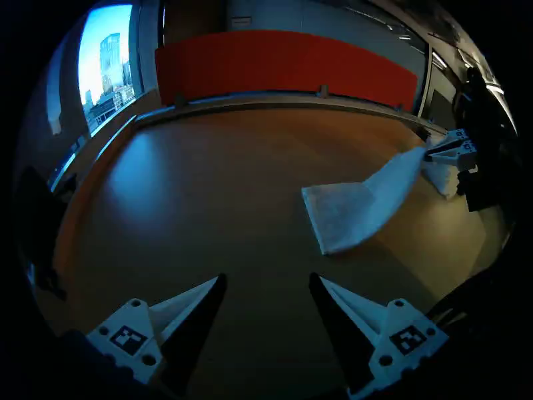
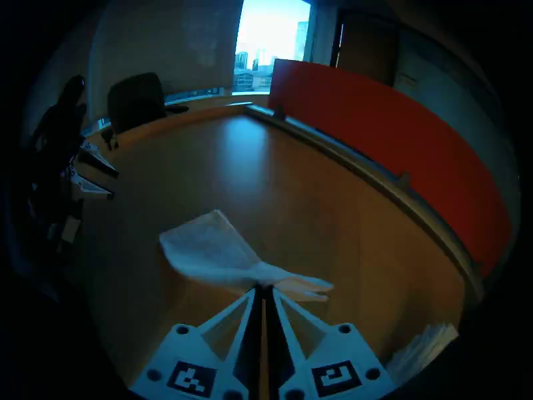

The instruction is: Fold towel

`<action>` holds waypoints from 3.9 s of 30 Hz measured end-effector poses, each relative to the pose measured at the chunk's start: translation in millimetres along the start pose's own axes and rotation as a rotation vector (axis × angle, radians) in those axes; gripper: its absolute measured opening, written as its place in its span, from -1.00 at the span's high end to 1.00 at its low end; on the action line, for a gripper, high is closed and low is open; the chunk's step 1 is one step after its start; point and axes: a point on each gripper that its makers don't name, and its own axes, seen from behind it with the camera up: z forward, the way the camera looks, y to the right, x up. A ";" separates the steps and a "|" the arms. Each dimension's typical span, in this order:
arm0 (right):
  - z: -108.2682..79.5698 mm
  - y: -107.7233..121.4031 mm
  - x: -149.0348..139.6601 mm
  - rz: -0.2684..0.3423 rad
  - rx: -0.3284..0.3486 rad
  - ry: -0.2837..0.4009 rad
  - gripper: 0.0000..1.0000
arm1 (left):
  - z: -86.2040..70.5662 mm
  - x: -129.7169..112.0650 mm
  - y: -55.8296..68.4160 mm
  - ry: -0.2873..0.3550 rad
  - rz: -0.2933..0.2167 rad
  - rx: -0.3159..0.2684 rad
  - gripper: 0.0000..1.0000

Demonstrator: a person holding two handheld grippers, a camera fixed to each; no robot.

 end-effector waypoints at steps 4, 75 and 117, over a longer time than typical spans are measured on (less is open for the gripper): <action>-0.5 0.5 1.3 -0.009 0.006 -0.002 0.94 | -0.6 -1.9 0.7 -0.001 -0.002 0.000 -0.83; 125.8 -149.1 8.6 -0.218 0.395 -0.147 0.74 | -39.1 -42.2 -19.4 -0.008 -0.127 0.081 -0.84; 80.0 -109.4 -60.3 -0.071 0.231 -0.186 -0.33 | -38.1 -37.0 -10.4 -0.002 -0.094 0.059 -0.83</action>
